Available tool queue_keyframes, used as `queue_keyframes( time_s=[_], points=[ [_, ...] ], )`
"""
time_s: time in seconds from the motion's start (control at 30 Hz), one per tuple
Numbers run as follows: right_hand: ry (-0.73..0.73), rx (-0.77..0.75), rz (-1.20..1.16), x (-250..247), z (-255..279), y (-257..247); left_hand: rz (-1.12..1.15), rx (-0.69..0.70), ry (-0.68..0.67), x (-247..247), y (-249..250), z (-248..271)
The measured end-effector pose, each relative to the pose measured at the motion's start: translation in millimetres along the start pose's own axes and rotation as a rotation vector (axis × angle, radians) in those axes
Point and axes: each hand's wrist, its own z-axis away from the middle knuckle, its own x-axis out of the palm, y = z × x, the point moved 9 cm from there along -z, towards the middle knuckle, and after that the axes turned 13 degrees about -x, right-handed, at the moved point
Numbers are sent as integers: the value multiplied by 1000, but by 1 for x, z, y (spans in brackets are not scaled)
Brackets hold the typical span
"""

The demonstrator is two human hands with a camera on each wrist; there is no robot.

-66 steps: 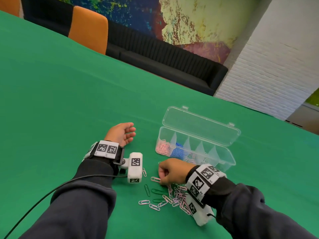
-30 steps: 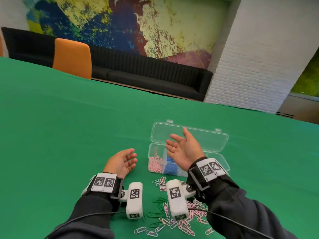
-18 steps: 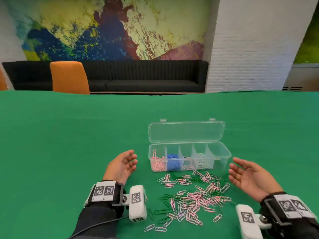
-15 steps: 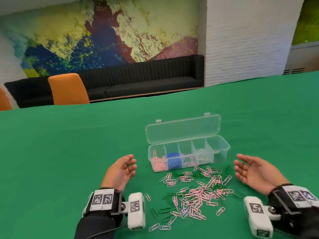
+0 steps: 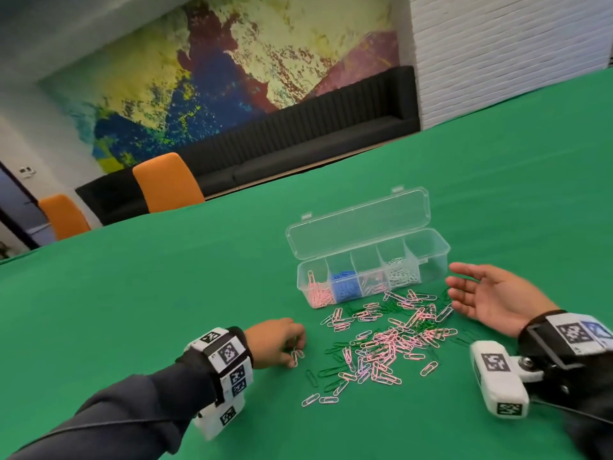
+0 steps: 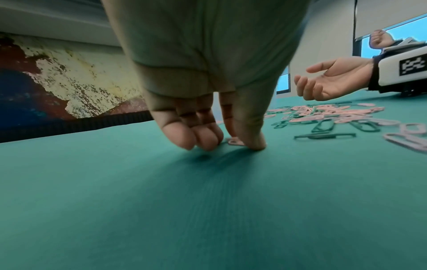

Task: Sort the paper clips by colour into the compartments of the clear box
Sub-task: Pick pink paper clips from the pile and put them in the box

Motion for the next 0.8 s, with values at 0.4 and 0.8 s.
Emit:
queue_keyframes(
  time_s=[0.4, 0.8],
  points=[
    [-66, -14, 176, 24, 9, -1, -6, 56, -12, -2, 53, -5],
    [-953, 26, 1607, 162, 45, 76, 755, 14, 29, -18, 29, 11]
  ],
)
